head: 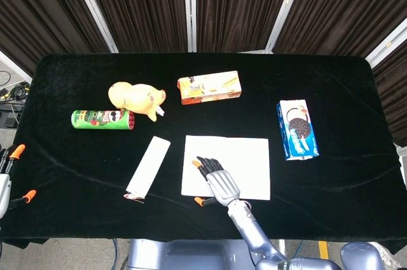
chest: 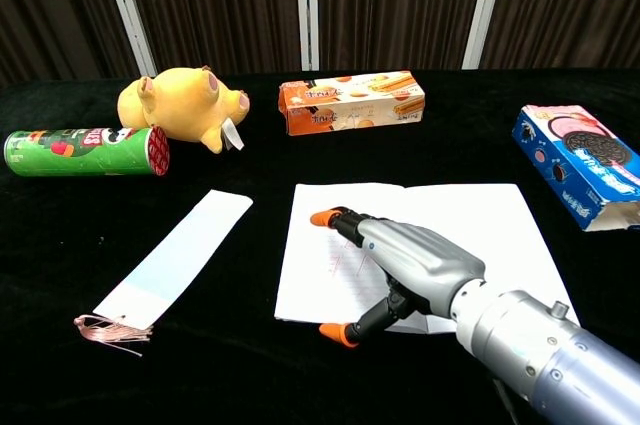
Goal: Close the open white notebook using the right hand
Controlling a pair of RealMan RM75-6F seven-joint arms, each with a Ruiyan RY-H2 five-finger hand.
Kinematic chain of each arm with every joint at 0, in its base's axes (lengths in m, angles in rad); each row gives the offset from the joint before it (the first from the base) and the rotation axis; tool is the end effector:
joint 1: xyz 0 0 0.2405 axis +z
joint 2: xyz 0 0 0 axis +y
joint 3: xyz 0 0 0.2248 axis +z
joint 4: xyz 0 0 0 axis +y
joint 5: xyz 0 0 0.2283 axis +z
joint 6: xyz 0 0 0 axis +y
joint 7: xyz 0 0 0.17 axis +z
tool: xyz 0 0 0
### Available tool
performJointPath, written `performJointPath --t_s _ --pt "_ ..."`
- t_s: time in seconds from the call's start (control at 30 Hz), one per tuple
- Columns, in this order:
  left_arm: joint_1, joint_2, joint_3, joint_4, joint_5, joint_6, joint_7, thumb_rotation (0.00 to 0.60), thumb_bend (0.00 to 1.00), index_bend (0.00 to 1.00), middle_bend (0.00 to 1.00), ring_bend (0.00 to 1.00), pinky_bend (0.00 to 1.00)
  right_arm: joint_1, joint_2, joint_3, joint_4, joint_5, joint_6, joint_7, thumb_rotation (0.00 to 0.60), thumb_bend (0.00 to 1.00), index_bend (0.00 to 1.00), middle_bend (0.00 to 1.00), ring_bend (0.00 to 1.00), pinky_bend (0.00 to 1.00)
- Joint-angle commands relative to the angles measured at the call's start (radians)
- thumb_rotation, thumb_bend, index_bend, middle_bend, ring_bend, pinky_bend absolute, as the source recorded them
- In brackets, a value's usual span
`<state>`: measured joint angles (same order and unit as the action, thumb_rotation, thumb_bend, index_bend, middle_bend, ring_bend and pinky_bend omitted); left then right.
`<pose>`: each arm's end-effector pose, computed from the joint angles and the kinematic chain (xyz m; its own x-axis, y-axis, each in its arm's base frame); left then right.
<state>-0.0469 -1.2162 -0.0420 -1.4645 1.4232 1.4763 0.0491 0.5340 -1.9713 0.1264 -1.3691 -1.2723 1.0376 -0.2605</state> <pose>-0.3306 0.1931 0.1176 0.4767 0.0367 0.8783 0.8719 0.1079 -0.4777 -0.0779 -0.2512 -0.1457 0.1477 -0.4245 0.8933 -0.9483 -0.3174 0.0060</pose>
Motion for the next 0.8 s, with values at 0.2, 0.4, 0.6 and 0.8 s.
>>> performJointPath --t_s 0.2,0.4,0.6,0.8 --pt "0.001 0.000 -0.002 0.001 -0.004 -0.002 0.001 0.600 0.11 0.00 0.00 0.00 0.00 0.002 -0.020 -0.003 0.032 0.004 -0.001 -0.002 0.600 0.15 0.00 0.00 0.00 0.00" --pt "0.002 0.000 -0.003 0.003 -0.002 0.000 -0.006 0.600 0.10 0.00 0.00 0.00 0.00 -0.003 -0.063 -0.011 0.108 -0.042 0.060 -0.025 0.600 0.15 0.00 0.00 0.00 0.00" --pt "0.003 0.001 -0.002 0.004 0.001 0.000 -0.011 0.600 0.10 0.00 0.00 0.00 0.00 -0.013 -0.112 -0.012 0.204 -0.094 0.134 -0.017 0.600 0.20 0.00 0.00 0.00 0.00" --pt "0.003 0.003 -0.004 0.003 0.000 0.000 -0.019 0.600 0.10 0.00 0.00 0.00 0.00 -0.022 -0.124 -0.011 0.241 -0.093 0.136 -0.022 0.600 0.22 0.00 0.00 0.00 0.00"
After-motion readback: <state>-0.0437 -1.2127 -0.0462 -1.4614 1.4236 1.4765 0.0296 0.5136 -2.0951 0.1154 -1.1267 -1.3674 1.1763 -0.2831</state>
